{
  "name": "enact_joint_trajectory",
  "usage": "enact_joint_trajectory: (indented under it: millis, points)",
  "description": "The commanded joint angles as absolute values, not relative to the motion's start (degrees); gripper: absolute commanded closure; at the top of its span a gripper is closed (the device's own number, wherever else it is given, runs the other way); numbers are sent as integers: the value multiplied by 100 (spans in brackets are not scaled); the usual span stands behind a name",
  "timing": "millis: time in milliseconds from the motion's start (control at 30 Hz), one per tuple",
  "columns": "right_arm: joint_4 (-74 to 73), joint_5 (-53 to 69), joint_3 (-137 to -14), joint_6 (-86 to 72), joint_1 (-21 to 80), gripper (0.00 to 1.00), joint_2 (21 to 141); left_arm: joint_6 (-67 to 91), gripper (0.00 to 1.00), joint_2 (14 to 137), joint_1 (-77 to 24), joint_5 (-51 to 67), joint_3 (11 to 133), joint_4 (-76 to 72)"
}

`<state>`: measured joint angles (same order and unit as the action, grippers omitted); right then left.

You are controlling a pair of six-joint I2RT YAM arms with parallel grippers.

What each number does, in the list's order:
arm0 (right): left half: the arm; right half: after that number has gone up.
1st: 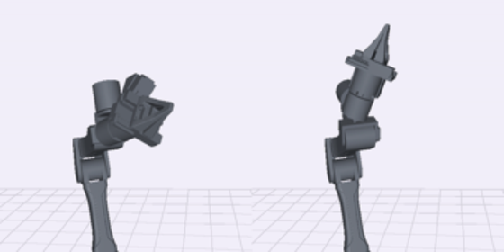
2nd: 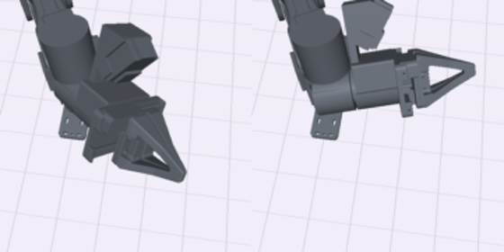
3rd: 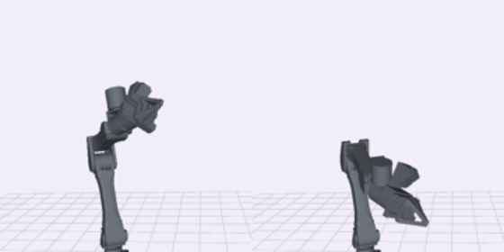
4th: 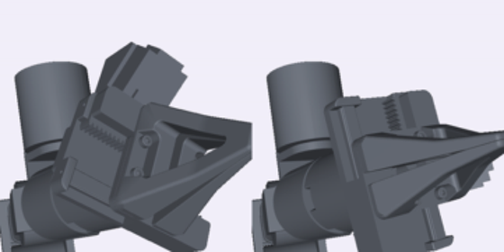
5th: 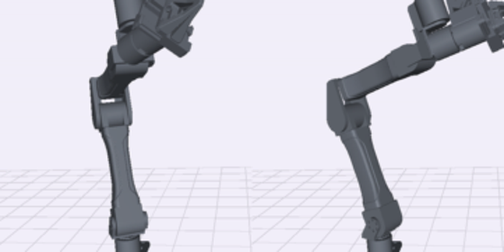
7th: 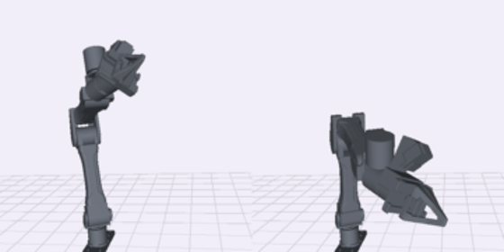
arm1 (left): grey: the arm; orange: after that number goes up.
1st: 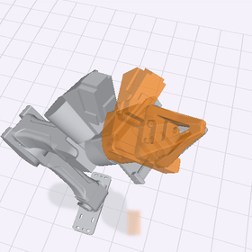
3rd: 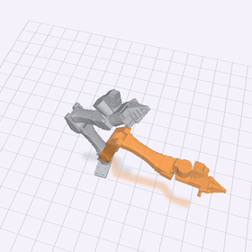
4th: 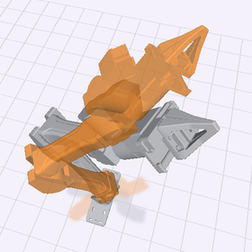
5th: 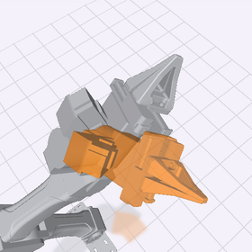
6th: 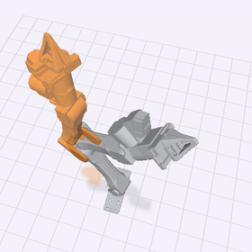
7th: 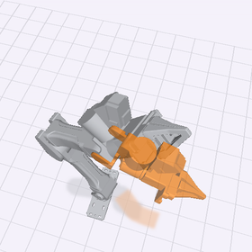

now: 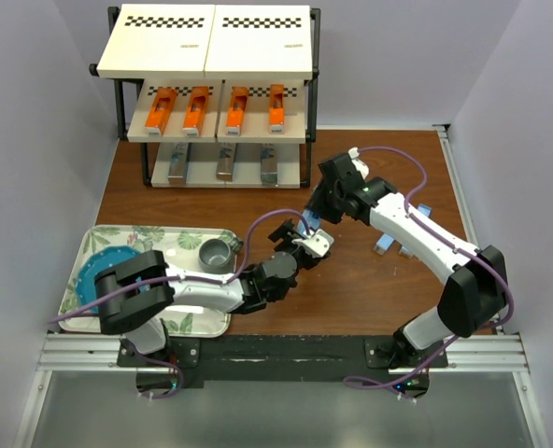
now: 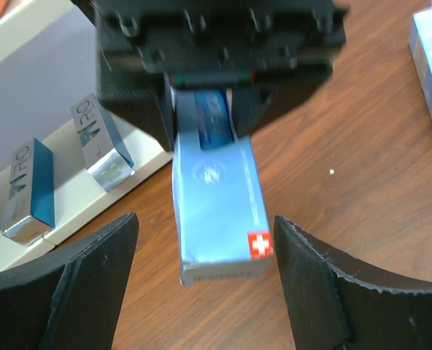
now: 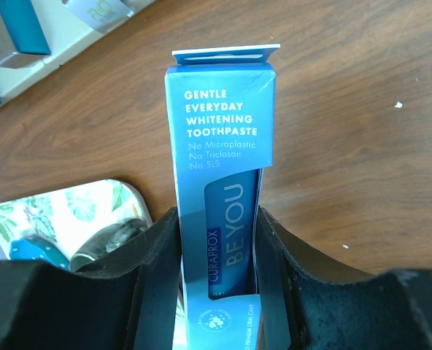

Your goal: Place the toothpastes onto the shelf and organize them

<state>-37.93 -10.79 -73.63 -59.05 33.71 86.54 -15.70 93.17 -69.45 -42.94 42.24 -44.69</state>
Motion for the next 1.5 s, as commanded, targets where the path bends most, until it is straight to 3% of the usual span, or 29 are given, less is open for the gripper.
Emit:
enact_joint_trajectory:
  millis: [0, 200, 600, 700, 733, 800, 833, 933, 1300, 1467]
  points:
    - [-3586, -1143, -7330, -6038, 3410, 97, 8473, -1609, 21, 9413, -7005, -4720, 4570, -5229]
    - [-3551, -1055, -7330, -6038, 3410, 97, 8499, -1389, 26, 9457, -7005, -4728, 4676, -5239]
    - [-3481, -1037, -7233, -6091, 3410, 94, 8429, -783, 67, 9308, -6996, -4746, 4746, -4659]
    - [-3341, -1002, -7155, -6100, 3410, 76, 8385, -651, 74, 9185, -6996, -4711, 4720, -4501]
    - [-3314, -932, -7128, -6108, 3410, 63, 8359, -633, 76, 9141, -6996, -4694, 4711, -4465]
    - [-3217, -967, -7049, -6126, 3410, 51, 8341, -572, 81, 9010, -6996, -4615, 4650, -4386]
    - [-3182, -975, -7031, -6126, 3410, 41, 8323, -554, 82, 8965, -6996, -4597, 4632, -4360]
    - [-3182, -1081, -7022, -6117, 3393, 24, 8297, -457, 87, 8737, -6996, -4500, 4535, -4237]
    - [-2892, -783, -6970, -5933, 2463, 3, 8069, 193, 92, 7744, -6996, -3832, 4096, -3007]
    - [-2821, -624, -7093, -5591, 2101, 2, 7989, 448, 92, 7366, -6996, -3727, 3894, -2524]
